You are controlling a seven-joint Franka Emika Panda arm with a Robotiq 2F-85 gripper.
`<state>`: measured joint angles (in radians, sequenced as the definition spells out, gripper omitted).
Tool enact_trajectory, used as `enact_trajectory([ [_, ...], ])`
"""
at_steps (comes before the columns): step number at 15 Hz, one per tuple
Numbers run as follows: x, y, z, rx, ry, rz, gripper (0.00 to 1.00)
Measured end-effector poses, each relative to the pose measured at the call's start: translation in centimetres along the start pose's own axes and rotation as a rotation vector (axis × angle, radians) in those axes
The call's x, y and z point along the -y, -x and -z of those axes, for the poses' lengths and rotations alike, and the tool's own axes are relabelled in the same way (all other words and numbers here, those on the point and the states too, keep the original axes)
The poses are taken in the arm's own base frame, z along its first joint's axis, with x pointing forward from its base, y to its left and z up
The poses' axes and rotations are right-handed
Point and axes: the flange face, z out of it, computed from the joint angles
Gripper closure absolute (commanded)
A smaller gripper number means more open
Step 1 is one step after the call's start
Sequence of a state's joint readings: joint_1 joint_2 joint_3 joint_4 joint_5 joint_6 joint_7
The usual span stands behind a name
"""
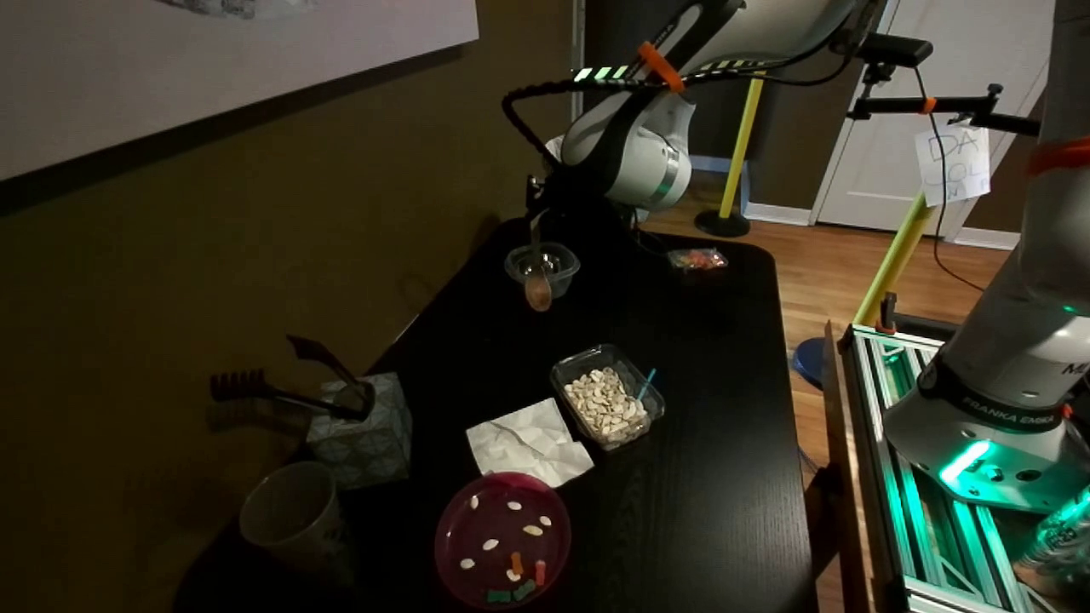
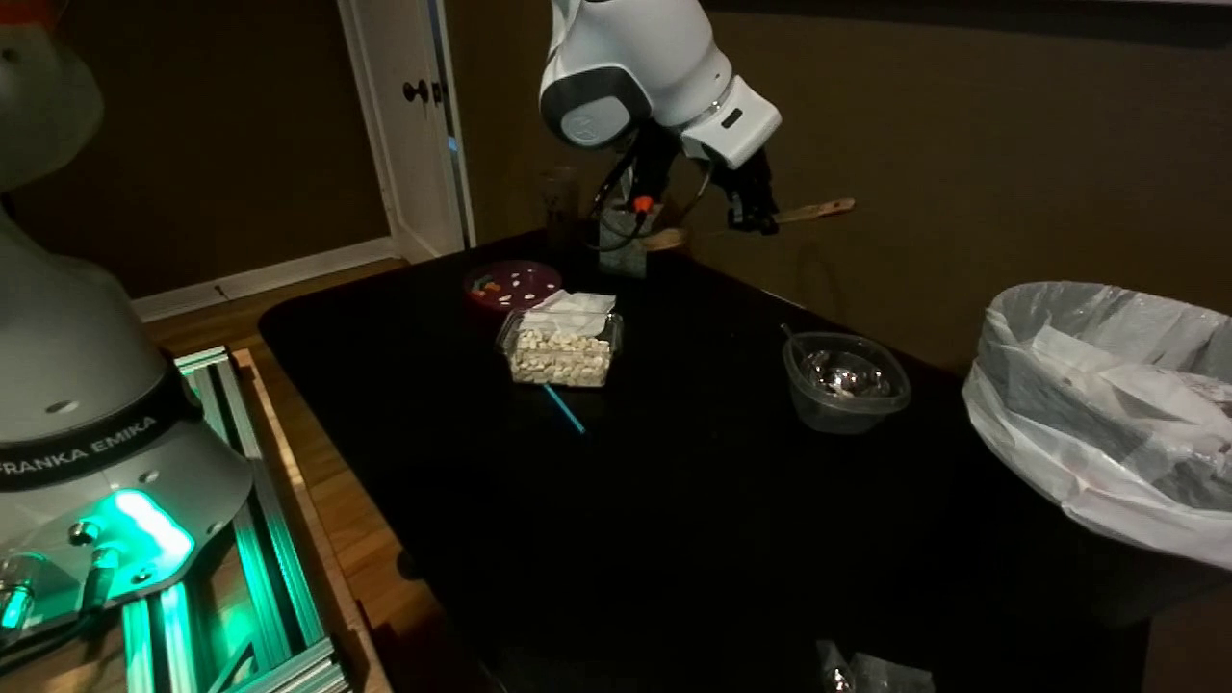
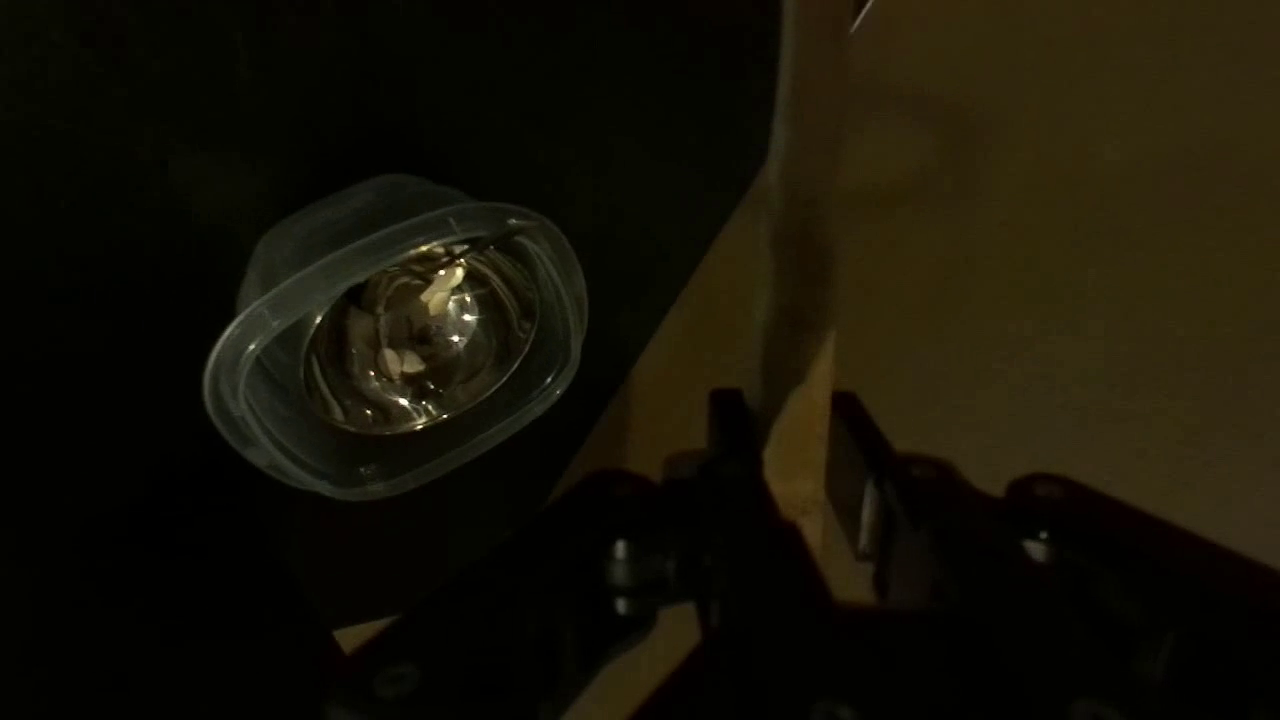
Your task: Transfer a spoonful of contents from the bowl to the red plate
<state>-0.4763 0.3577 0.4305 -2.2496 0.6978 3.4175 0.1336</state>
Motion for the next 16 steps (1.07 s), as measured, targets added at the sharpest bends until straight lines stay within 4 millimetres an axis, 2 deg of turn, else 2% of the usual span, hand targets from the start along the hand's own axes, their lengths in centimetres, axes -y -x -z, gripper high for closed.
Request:
enact_trajectory([
  [7, -1.2, 3.2, 3.4, 0.020, 0.037, 0.120, 0.94],
  [8, -1.2, 3.6, 3.5, 0.024, 0.040, 0.128, 0.78],
  [12, -1.7, 4.0, 2.8, 0.036, 0.064, 0.151, 0.78],
  [13, -1.7, 4.0, 2.8, 0.036, 0.065, 0.152, 0.94],
  [16, -1.6, 3.9, 2.9, 0.016, 0.062, 0.149, 0.94],
])
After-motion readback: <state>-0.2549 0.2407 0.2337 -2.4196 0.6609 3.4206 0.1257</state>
